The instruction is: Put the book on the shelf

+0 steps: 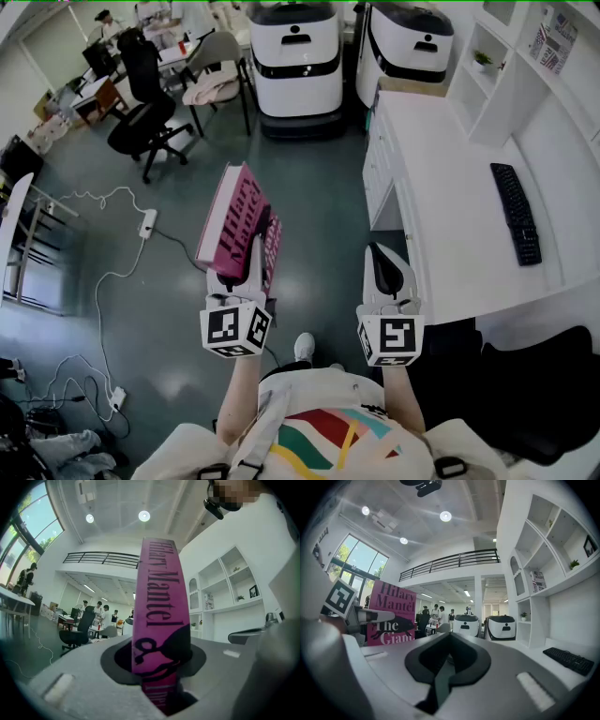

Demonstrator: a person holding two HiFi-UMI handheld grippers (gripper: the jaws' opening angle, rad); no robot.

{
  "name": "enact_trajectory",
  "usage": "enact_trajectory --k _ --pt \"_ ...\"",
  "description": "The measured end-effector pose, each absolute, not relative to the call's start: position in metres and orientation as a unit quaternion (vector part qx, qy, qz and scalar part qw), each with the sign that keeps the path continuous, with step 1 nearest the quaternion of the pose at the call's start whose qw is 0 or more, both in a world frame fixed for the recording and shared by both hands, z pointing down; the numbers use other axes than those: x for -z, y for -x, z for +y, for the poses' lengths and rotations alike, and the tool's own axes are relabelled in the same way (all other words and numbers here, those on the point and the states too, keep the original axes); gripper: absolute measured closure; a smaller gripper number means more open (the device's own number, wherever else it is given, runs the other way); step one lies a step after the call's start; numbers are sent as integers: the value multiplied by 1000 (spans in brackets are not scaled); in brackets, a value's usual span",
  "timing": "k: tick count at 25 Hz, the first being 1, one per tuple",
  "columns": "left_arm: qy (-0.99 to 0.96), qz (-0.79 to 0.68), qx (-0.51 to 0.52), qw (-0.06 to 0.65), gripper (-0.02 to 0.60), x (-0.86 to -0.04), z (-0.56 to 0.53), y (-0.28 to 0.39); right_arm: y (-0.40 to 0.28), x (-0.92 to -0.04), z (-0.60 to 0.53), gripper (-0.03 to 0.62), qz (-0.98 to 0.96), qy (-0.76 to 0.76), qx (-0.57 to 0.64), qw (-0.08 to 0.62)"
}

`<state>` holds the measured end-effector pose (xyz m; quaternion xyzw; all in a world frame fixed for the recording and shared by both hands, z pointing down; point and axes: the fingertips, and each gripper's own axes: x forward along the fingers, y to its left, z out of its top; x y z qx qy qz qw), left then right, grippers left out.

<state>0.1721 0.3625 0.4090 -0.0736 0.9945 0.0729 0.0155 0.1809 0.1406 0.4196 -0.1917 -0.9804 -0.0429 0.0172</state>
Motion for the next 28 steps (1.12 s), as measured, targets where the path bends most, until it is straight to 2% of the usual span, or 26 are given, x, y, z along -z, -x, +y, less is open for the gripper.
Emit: enact_trajectory --k 17,28 --pt "80 992 -93 37 434 -418 419 -141 -157 -412 190 591 -981 195 16 -7" --pt "123 985 -111 48 434 -425 426 -104 -142 -437 195 591 -987 155 31 18"
